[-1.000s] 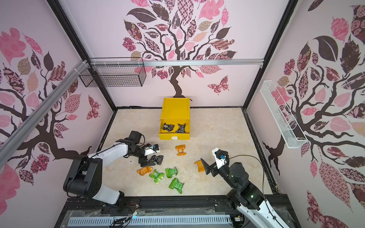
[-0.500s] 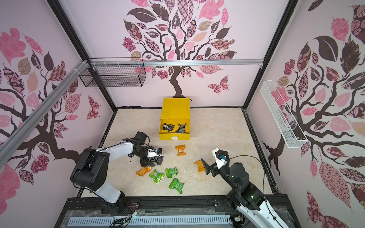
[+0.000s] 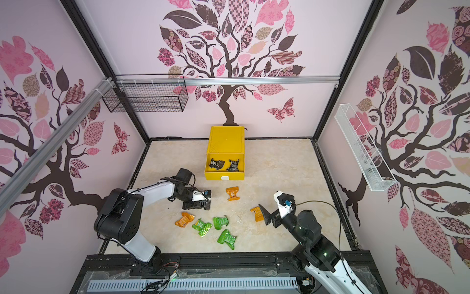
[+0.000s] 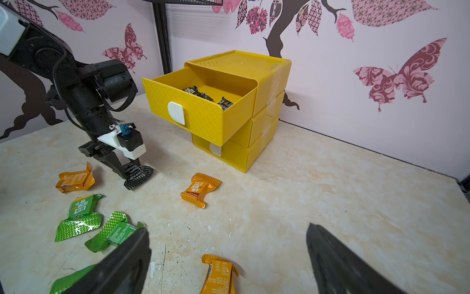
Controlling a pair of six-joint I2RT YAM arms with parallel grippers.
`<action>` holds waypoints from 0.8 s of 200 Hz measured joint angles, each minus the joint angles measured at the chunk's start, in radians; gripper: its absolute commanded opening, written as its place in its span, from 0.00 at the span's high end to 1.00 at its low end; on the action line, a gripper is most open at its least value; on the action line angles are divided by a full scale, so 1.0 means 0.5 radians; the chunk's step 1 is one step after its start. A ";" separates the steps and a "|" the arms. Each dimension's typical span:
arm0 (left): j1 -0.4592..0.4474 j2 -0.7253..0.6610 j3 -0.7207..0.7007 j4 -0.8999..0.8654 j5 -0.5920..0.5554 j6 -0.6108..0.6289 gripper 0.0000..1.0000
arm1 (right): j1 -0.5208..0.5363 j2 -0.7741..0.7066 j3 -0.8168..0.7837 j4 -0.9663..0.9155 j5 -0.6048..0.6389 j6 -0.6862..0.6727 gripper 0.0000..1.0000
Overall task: Place the cookies into the drawer by color
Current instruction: Pick up the cookie at the center of the board, then place the cookie in the drawer.
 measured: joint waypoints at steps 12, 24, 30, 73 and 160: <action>-0.008 -0.011 -0.002 0.001 -0.001 -0.007 0.69 | 0.000 0.001 -0.003 0.000 -0.002 0.000 0.01; -0.010 -0.048 -0.018 0.012 0.003 -0.007 0.69 | 0.000 0.001 -0.003 -0.002 -0.008 0.000 0.01; -0.011 -0.078 -0.032 0.014 0.006 -0.006 0.70 | 0.000 0.000 -0.003 -0.001 -0.008 0.000 0.01; -0.021 -0.308 -0.066 -0.024 0.011 -0.012 0.70 | -0.002 -0.001 -0.003 0.000 -0.011 -0.001 0.01; -0.063 -0.696 0.022 -0.442 0.089 -0.092 0.70 | -0.002 -0.012 -0.004 0.000 -0.008 -0.002 0.01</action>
